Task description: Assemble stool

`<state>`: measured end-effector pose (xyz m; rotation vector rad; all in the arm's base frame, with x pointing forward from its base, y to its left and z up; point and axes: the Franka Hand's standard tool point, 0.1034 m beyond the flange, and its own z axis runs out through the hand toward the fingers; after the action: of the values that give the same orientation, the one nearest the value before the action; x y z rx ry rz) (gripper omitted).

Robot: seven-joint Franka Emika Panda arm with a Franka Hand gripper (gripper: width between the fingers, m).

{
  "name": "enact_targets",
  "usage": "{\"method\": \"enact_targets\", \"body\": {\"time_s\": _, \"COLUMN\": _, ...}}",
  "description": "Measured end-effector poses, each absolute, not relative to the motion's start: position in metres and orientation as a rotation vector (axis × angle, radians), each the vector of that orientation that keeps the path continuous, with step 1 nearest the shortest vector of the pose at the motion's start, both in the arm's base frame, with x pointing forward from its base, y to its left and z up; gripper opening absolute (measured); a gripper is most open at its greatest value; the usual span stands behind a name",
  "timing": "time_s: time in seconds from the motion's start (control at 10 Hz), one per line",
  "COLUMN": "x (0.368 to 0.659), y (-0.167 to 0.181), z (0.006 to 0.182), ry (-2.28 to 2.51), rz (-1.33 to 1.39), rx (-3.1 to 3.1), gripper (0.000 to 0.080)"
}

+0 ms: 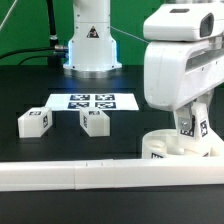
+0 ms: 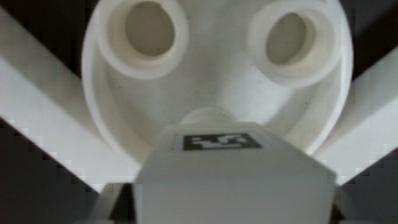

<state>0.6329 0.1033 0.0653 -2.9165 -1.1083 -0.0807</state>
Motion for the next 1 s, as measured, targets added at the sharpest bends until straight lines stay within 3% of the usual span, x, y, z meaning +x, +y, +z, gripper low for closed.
{"method": "enact_targets", "body": {"time_s": 0.7, "x": 0.6364, "y": 0.1045, "z": 0.0658, "ry": 0.573, "rz": -0.043, "rx": -2.97, "gripper": 0.0335}}
{"method": "enact_targets", "body": {"time_s": 1.0, "x": 0.6371, "y": 0.1033, "z": 0.0664, "ry": 0.82, "rz": -0.029, "rx": -2.896, "gripper": 0.0335}}
